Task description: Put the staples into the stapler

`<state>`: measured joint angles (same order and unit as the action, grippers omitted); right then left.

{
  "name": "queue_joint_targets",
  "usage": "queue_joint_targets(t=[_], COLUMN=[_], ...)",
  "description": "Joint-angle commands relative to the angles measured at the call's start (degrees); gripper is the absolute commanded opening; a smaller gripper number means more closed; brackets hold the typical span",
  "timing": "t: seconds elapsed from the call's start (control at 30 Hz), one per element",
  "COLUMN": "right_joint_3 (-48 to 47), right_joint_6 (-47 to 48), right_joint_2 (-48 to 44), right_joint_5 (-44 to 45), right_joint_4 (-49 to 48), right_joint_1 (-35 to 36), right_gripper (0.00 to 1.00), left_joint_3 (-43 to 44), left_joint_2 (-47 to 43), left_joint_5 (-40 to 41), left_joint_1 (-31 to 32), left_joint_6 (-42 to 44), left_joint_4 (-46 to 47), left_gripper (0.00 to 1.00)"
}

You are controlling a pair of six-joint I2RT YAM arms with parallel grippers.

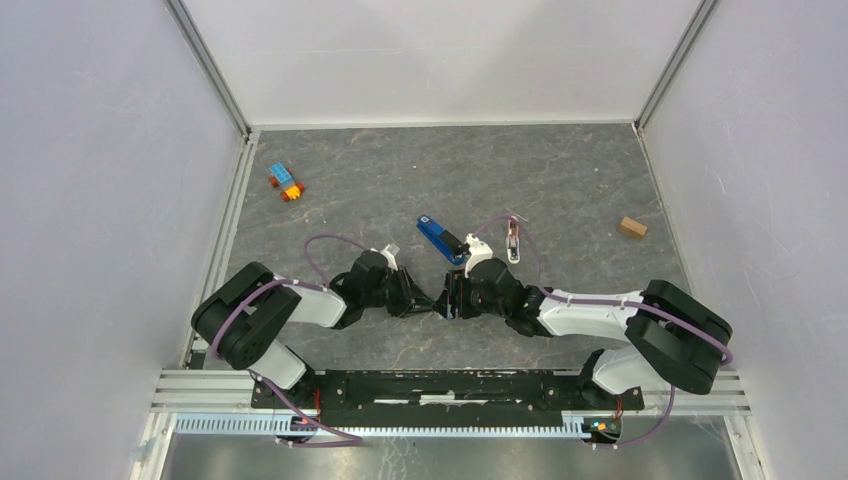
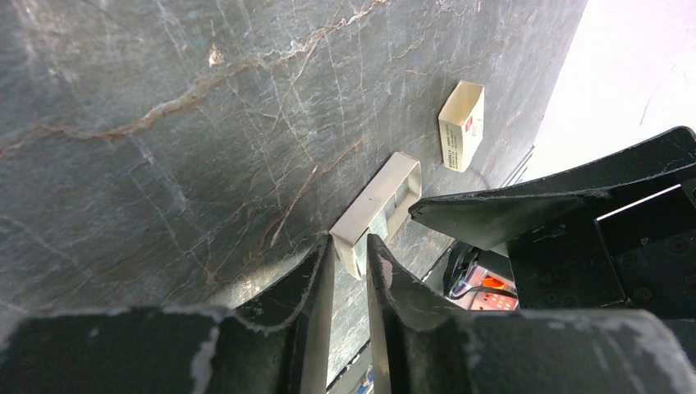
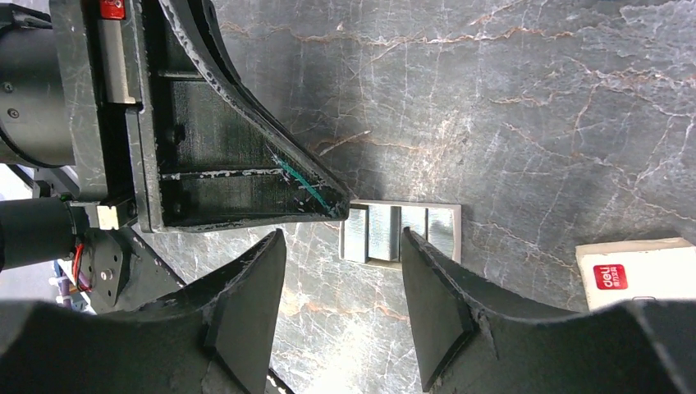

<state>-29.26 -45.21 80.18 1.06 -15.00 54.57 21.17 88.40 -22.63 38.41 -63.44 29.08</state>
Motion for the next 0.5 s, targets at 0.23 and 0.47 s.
queue_joint_targets(t=[0.23,0.47], right_joint_3=[0.4,0.5], right_joint_6=[0.2,0.0], right_joint_2=[-1.0,-0.1], right_joint_5=[0.5,-0.1], right_joint_4=[-2.2,-3.1], right_joint_1=[-0.3,-0.3], right_gripper=[0.61,0.62], left_joint_3=[-0.7,-0.8], left_joint_2=[-1.8,0.7], left_joint_5=[1.6,2.1], left_joint_1=[1.5,3.1], left_joint_6=[-0.4,-2.3], left_joint_4=[0.4,3.2], left_gripper=[0.34,0.32])
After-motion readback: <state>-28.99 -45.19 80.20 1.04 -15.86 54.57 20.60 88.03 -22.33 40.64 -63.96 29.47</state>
